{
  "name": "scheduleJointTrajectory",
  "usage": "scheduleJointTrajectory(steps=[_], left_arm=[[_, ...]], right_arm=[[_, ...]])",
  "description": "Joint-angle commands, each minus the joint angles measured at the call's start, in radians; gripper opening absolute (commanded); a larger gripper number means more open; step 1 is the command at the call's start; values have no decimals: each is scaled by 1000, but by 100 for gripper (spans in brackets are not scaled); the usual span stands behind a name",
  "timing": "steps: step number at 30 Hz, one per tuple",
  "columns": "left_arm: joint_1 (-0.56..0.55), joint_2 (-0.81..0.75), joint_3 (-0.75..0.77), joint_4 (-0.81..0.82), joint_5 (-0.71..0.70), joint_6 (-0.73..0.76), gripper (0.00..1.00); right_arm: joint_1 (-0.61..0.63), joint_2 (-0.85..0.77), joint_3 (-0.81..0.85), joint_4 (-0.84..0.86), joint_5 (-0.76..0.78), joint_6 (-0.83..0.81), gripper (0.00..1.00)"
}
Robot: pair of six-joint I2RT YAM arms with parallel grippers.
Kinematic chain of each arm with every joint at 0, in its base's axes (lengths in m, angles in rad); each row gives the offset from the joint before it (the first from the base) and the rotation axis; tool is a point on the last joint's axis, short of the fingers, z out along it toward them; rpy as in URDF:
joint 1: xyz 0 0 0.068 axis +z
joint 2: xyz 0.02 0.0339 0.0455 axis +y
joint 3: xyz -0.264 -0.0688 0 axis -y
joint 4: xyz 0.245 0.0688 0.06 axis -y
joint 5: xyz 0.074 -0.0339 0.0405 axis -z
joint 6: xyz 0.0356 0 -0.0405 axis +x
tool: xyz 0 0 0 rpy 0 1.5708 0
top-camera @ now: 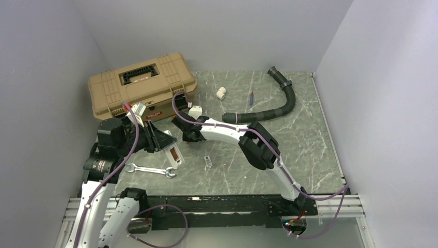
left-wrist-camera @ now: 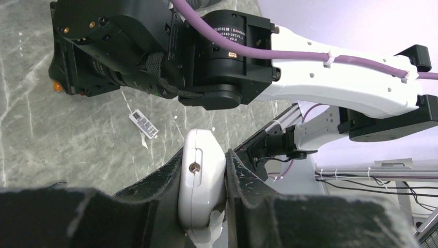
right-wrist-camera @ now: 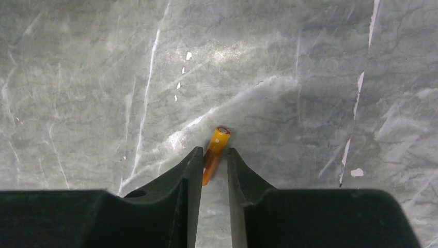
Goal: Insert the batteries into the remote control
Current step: Move the battery to the center of the board.
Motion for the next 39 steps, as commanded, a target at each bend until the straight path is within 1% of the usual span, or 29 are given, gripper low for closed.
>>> scheduleJointTrajectory(steps=[1, 7, 13, 22, 27, 30, 32, 34, 37, 39], left_arm=[[6, -6, 29, 17, -6, 13, 0], [7, -7, 24, 17, -10, 15, 0], [8, -3, 18, 24, -10, 14, 0], [8, 3, 11, 31, -10, 13, 0], [9, 9, -8, 58, -2, -1, 0], [9, 20, -19, 79, 8, -14, 0], [9, 24, -19, 85, 9, -15, 0], [9, 28, -19, 88, 7, -14, 0], [9, 33, -16, 85, 4, -10, 0], [9, 33, -16, 83, 1, -9, 0]], right_arm=[[29, 26, 32, -66, 61, -56, 24], [58, 6, -16, -96, 132, -94, 19], [58, -67, -150, -87, 165, -155, 13], [-3, -209, -381, -74, 98, -250, 3], [-81, -316, -529, -42, 86, -290, 1], [-131, -356, -588, -20, 43, -358, 0], [-137, -369, -597, -28, 33, -415, 0], [-135, -382, -608, -46, 24, -434, 0], [-132, -414, -643, -57, -24, -420, 1], [-130, -433, -666, -71, -54, -400, 5]])
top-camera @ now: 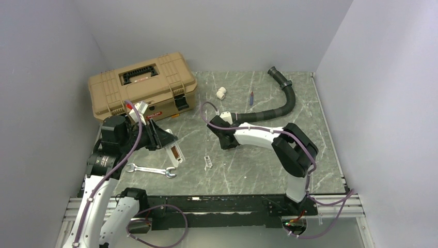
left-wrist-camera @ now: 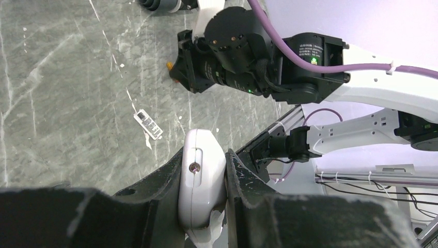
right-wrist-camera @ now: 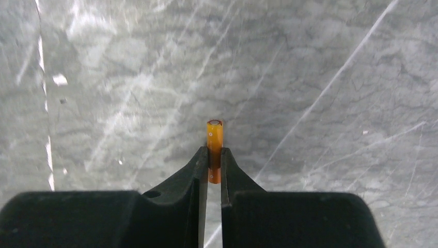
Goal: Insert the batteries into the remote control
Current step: Move the battery to the center of the board.
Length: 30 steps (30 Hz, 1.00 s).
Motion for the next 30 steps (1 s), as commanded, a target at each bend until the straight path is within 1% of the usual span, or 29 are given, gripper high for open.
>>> scheduleJointTrajectory(steps=[1, 5, 7, 10, 14, 21, 27, 30], left_arm=[[6, -1, 9, 50, 6, -4, 0], [6, 3, 2, 59, 9, -10, 0], [6, 7, -2, 69, 14, -16, 0], [6, 18, -3, 80, 21, -25, 0], [6, 21, 9, 73, 16, -23, 0], [5, 20, 1, 83, 20, -32, 0], [6, 26, 7, 85, 20, -34, 0], [6, 27, 10, 82, 19, -32, 0]], right_arm=[[14, -38, -77, -114, -101, 1, 7], [18, -79, -110, -143, -104, 40, 20], [18, -71, -109, -154, -118, 42, 28], [17, -32, -91, -167, -139, 42, 34], [17, 0, -82, -174, -158, 47, 35], [15, -14, -111, -164, -184, 61, 33], [-3, -15, -158, -115, -251, 87, 33], [-7, -11, -170, -104, -259, 93, 33]])
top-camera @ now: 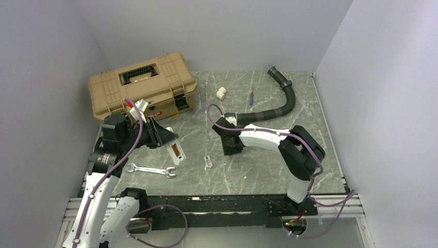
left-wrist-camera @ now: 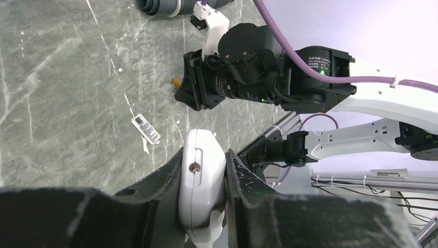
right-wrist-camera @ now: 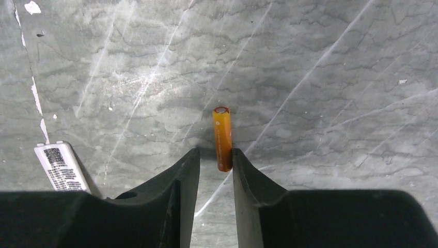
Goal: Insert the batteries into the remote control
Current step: Move the battery to the center of the board, then pick up the battery from the center of the board.
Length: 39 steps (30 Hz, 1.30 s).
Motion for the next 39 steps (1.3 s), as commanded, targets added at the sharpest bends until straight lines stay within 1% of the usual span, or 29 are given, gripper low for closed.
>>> scheduleJointTrajectory(steps=[1, 7, 12, 14, 17, 20, 24, 28, 29, 31, 33, 36, 37, 39], left_arm=[[5, 3, 15, 44, 19, -6, 0], [5, 2, 9, 50, 18, -9, 0], [5, -3, 3, 48, 16, -9, 0], [6, -4, 1, 46, 15, -7, 0], [5, -7, 1, 42, 10, -6, 0], [5, -2, 1, 47, 13, -8, 0], [5, 3, 0, 58, 19, -14, 0], [5, 6, -4, 76, 26, -24, 0], [5, 7, -3, 79, 25, -25, 0], [5, 10, -3, 84, 23, -28, 0], [5, 15, -3, 91, 22, -34, 0], [5, 23, -2, 103, 21, -46, 0], [5, 27, -2, 109, 20, -51, 0], [5, 32, -2, 121, 15, -60, 0]], right_arm=[[0, 73, -81, -43, -102, 34, 32], [-8, 84, -94, -46, -95, 35, 30], [-17, 75, -115, -43, -82, 53, 22], [-22, 71, -120, -40, -82, 57, 15], [-30, 66, -125, -37, -83, 55, 0], [-35, 35, -142, -3, -104, 48, 0], [-44, -50, -174, 72, -152, 45, 0], [-47, -196, -191, 126, -123, 56, 0], [-46, -249, -195, 134, -93, 60, 0], [-45, -399, -203, 132, 7, 121, 0], [-46, -533, -216, 152, 67, 165, 0], [-48, -733, -249, 264, 69, 173, 0], [-49, -783, -264, 333, 51, 152, 0], [-51, -866, -261, 387, 32, 141, 0]])
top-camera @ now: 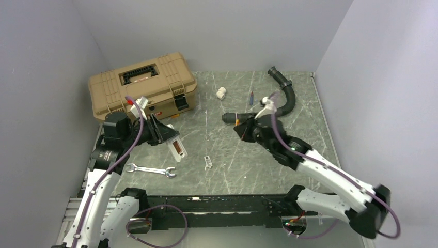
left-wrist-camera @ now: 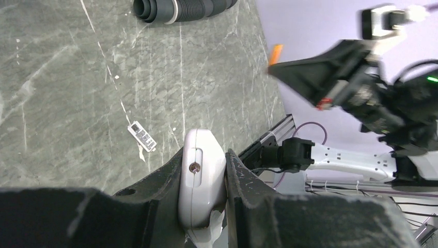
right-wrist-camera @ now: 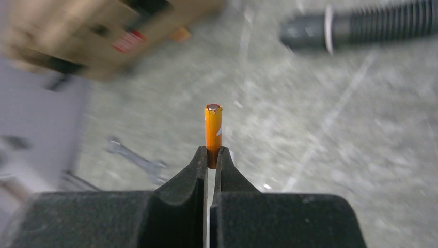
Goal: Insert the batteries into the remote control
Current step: Pick up the battery from the center of the board.
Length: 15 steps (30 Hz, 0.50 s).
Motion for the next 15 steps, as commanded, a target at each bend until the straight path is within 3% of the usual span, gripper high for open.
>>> scheduleJointTrajectory(steps=[1, 15], left_arm=[[5, 8, 4, 73, 11, -31, 0], [6, -11, 43, 155, 21, -77, 0]], right_arm=[[-6, -166, -12, 175, 25, 19, 0], [-9, -458, -12, 425, -49, 262, 0]])
